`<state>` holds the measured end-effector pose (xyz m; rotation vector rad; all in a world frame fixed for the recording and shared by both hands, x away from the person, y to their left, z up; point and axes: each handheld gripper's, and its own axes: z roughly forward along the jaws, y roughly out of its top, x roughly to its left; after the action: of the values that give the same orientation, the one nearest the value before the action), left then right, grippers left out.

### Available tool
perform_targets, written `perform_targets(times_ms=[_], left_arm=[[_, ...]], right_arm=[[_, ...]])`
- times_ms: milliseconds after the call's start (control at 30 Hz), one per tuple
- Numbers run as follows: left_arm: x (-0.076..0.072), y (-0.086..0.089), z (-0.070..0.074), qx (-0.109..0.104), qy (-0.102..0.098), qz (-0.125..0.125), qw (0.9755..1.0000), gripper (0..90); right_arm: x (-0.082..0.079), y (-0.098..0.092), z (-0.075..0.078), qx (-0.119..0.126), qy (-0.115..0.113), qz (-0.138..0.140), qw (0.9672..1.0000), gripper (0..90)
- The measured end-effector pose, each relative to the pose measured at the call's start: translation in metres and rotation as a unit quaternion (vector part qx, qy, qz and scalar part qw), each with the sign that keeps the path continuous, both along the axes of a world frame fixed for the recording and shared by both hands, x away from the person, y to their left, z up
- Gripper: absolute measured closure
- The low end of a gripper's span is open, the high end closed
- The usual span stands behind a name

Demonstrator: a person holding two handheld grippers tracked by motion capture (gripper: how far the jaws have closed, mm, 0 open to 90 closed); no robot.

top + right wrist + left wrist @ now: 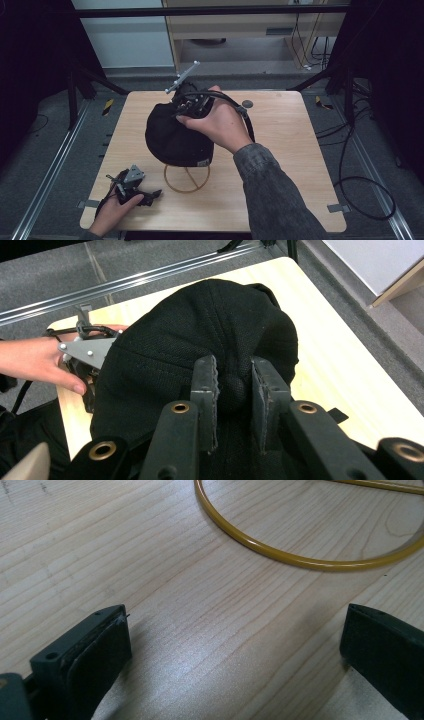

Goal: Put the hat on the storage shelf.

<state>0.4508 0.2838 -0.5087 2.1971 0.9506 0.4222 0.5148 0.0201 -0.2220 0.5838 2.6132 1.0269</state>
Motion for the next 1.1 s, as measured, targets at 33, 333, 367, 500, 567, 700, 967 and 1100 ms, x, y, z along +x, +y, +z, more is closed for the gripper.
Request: perform_targets(times_ms=[33,333,367,500,567,700,967,1100], left_arm=[[0.000,0.000,0.000,0.000,0.000,0.000,1.0000,0.0],[0.000,0.000,0.000,0.000,0.000,0.000,1.0000,0.0],[0.000,0.000,0.000,0.000,0.000,0.000,1.0000,0.0],[0.000,0.000,0.000,0.000,0.000,0.000,1.0000,0.0],[0.000,0.000,0.000,0.000,0.000,0.000,1.0000,0.0],[0.000,0.000,0.000,0.000,0.001,0.000,1.0000,0.0],[0.000,0.000,0.000,0.000,0.001,0.000,1.0000,0.0],[0.000,0.000,0.000,0.000,0.000,0.000,1.0000,0.0]], right_arm=[[0.000,0.001,0.000,0.000,0.000,0.000,1.0000,74.6],[0.000,0.003,-0.003,-0.003,0.005,0.001,1.0000,73.7],[0.000,0.003,-0.003,-0.003,0.005,0.000,1.0000,73.5],[0.000,0.002,-0.003,-0.001,0.008,0.000,1.0000,71.9],[0.000,0.002,-0.003,0.000,0.010,0.000,1.0000,70.6],[-0.001,-0.002,-0.001,0.004,0.006,-0.003,1.0000,70.3],[-0.009,-0.012,0.003,0.019,0.003,-0.003,0.9998,70.7],[-0.013,-0.018,0.005,0.021,-0.001,-0.004,0.9998,71.0]])
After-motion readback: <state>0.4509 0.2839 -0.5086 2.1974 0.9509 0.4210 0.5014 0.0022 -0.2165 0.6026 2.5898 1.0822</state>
